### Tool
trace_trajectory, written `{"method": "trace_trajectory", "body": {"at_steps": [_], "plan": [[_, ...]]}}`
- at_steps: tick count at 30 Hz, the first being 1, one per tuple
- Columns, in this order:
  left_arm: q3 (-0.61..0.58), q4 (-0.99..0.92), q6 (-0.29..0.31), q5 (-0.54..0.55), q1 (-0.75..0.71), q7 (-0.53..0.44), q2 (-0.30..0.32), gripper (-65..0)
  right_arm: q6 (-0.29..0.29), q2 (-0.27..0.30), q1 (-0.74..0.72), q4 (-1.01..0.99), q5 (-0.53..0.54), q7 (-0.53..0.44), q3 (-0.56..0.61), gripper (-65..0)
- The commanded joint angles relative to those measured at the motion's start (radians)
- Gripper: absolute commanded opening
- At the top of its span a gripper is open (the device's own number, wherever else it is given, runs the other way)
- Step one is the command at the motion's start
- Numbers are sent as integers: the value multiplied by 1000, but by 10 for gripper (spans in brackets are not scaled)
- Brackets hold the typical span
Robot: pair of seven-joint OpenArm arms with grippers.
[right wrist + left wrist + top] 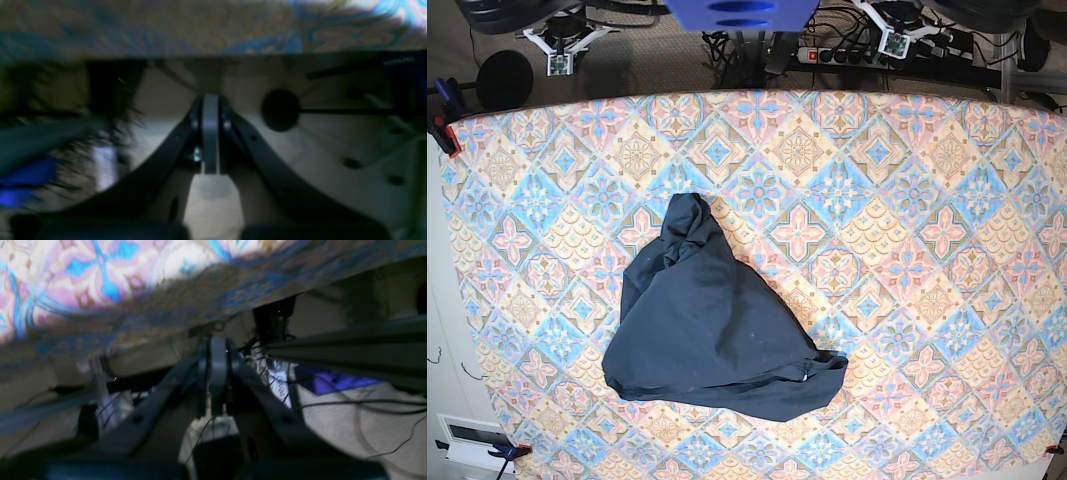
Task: Layout the t-shirt on the table in an organized manner, then fold the t-shirt properly
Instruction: 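Lower both arms from rest toward the crumpled navy t-shirt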
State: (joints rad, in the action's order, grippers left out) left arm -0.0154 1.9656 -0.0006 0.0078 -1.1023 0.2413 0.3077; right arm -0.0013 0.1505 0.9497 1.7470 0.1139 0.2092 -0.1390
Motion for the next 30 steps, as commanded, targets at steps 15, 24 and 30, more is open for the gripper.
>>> {"method": "trace_trajectory", "body": {"at_steps": [15, 24, 30], "plan": [[2, 47, -6, 1, 152, 42, 8, -650, 4, 73, -51, 199, 192, 141, 0, -650], [2, 81, -5, 57, 370, 260, -15, -650, 4, 73, -200, 202, 192, 240, 2, -650], [4, 81, -5, 130, 523, 366, -20, -650, 4, 73, -340, 216, 192, 312, 69, -650]]}}
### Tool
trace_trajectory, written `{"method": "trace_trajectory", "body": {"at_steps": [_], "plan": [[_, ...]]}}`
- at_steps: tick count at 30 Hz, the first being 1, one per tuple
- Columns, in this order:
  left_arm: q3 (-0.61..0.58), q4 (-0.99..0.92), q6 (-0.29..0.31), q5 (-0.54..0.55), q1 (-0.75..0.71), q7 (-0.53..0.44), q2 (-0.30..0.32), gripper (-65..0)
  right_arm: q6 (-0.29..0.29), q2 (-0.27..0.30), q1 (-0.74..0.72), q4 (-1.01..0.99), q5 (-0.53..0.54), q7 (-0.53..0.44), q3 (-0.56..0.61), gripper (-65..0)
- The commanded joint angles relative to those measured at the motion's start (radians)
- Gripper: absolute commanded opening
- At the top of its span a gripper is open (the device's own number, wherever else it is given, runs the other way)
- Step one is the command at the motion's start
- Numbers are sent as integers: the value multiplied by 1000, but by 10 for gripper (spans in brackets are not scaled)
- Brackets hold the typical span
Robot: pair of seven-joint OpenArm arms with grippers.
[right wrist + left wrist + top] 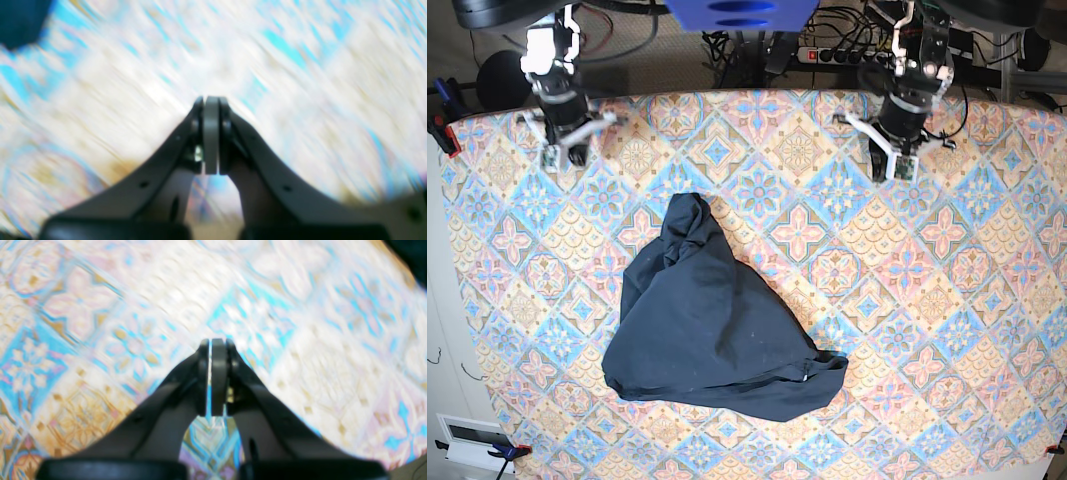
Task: Layout the t-shirt on the table in an organized manner, then fold the t-shirt properly
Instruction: 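Lower both arms from rest toward the crumpled navy t-shirt, then grasp the shirt edge nearest the right gripper and lift it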
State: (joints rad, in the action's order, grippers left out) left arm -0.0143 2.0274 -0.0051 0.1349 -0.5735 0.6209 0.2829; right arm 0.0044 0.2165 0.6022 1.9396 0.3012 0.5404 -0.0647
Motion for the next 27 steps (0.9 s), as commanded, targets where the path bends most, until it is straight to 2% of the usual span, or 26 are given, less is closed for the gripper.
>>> {"method": "trace_trajectory", "body": {"at_steps": [1, 7, 10, 14, 18, 24, 27], "plan": [[3, 19, 0, 9, 11, -12, 3, -650, -2, 7, -17, 24, 5, -9, 13, -650], [0, 17, 1, 15, 86, -9, 3, -649, -2, 7, -135, 24, 5, 36, 96, -650], [-2, 16, 1, 16, 109, -9, 3, -648, -2, 7, -192, 21, 5, 57, 101, -650], [1, 14, 1, 72, 135, -8, 5, -648, -2, 7, -248, 14, 5, 62, 101, -647], [0, 14, 1, 104, 157, -8, 5, -644, -2, 7, -299, 13, 5, 62, 107, -589], [-3, 13, 1, 110, 159, -8, 5, -533, -2, 7, -405, 10, 6, 62, 213, -477], [-3, 13, 1, 119, 154, -8, 11, -502, -2, 7, -463, -10, 6, 62, 274, -450]]}}
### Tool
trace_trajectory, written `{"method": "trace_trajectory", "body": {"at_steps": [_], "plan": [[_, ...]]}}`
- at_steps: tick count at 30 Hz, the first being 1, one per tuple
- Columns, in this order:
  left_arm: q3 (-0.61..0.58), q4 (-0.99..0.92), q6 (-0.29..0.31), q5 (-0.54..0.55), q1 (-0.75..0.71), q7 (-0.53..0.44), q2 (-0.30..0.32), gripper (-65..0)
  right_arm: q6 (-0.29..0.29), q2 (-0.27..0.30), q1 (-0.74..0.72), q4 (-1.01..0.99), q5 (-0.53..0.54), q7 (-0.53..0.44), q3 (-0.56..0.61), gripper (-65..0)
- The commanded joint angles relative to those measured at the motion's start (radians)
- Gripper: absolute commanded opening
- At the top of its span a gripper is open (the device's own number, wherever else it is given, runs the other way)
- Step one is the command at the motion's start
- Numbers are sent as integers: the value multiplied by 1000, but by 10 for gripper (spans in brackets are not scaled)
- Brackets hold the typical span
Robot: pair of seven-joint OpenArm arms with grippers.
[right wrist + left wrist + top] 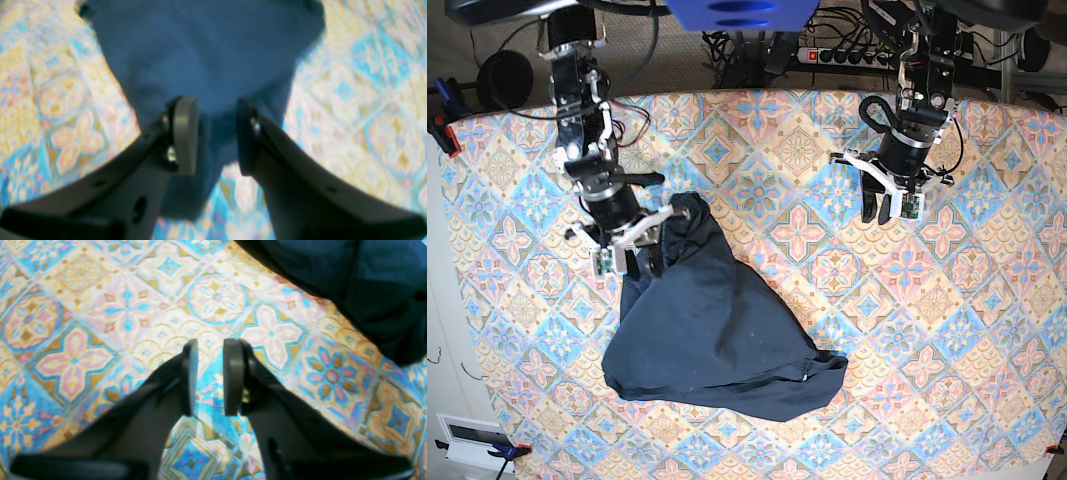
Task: Layout the t-shirt on the table in an organized manner, then fold the t-shirt properly
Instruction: 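Grasp the shirt edge nearest the right gripper and lift it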
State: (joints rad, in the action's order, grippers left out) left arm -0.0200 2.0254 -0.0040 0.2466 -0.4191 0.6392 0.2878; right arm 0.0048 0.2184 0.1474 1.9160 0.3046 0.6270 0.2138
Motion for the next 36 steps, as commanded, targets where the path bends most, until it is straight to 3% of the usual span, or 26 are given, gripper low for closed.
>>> {"method": "trace_trajectory", "body": {"at_steps": [1, 14, 21, 29, 36], "plan": [[4, 14, 0, 7, -4, -26, 8, -497, -2, 5, -29, 1, 3, -25, 14, -447], [9, 14, 0, 9, -27, -26, 4, -488, -2, 0, -170, -166, 8, -23, 59, -396], [9, 14, 0, 13, -27, -26, 4, -488, -2, 0, -179, -198, 12, -23, 55, -232], [9, 14, 0, 13, -27, -26, 3, -488, -2, 0, -179, -298, 287, -23, -76, -232], [9, 14, 0, 13, -27, -26, 4, -488, -4, 0, -193, -321, 307, -23, -80, -233]]}}
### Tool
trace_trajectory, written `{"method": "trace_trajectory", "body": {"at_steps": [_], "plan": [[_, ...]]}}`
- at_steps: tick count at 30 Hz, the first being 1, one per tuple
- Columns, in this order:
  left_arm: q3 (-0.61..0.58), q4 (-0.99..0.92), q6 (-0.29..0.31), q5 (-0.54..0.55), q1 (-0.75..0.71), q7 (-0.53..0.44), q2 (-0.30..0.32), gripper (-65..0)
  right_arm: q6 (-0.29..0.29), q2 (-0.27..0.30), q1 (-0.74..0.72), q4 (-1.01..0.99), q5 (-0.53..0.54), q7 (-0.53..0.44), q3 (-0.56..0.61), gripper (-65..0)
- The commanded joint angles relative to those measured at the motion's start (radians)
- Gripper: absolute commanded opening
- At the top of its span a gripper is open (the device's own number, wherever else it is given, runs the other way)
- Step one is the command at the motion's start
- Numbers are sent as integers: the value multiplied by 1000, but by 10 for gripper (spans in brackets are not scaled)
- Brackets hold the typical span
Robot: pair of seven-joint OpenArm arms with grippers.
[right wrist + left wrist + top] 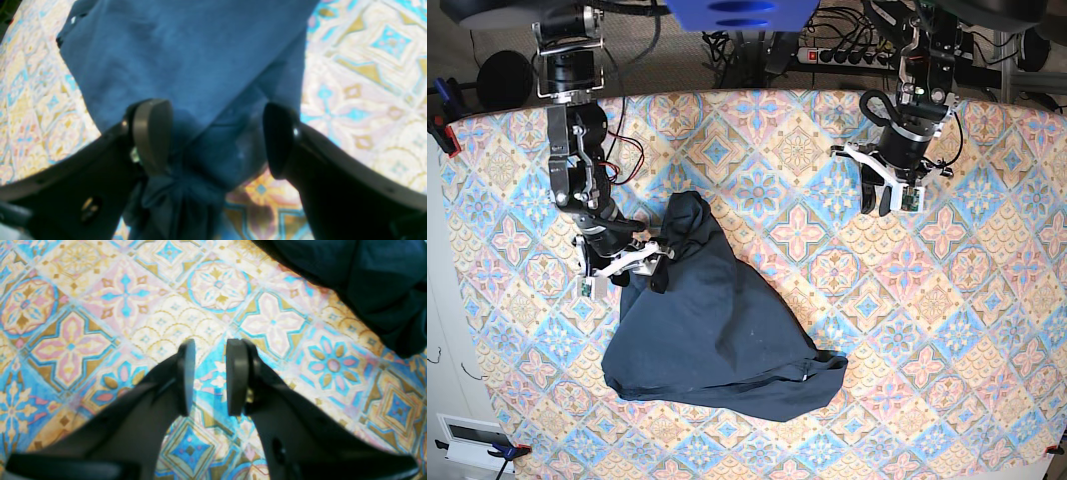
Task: Layout the t-shirt on the table in an organized manner, then fold the t-shirt properly
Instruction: 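Grasp the shirt edge nearest the right gripper and lift it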
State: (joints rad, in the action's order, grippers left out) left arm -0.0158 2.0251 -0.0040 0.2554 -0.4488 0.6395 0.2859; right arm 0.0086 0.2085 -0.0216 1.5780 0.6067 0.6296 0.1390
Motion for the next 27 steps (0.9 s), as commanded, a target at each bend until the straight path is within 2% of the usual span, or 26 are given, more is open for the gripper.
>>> {"method": "trace_trajectory", "body": {"at_steps": [1, 6, 8, 10, 16, 18, 23, 25, 27], "plan": [[4, 15, 0, 5, 3, -27, 8, -488, -19, 10, -24, 17, 5, -26, -3, -233], [4, 15, 0, 5, 5, -27, 8, -488, -183, 10, -25, 17, 5, -15, 32, -241], [4, 15, 0, 5, 5, -27, 8, -488, -229, 2, -27, 14, 5, 13, 32, -276], [4, 15, 0, 5, 5, -27, 9, -488, -305, -16, -41, 14, 5, 25, 32, -339], [4, 15, 0, 5, 3, -27, 9, -488, -546, -34, -42, 25, 5, 28, 34, -637], [4, 15, 0, 5, 3, -27, 9, -488, -615, -36, -38, 52, 5, 29, 49, -650], [4, 15, 0, 5, 3, -27, 9, -488, -674, -37, -38, 149, 2, 29, 153, -640], [4, 15, 0, 5, 3, -27, 9, -488, -674, -37, -36, 152, -18, 25, 150, -637], [4, 15, 0, 5, 2, -27, 9, -488, -674, -39, -22, 155, -81, 20, 121, -635]]}}
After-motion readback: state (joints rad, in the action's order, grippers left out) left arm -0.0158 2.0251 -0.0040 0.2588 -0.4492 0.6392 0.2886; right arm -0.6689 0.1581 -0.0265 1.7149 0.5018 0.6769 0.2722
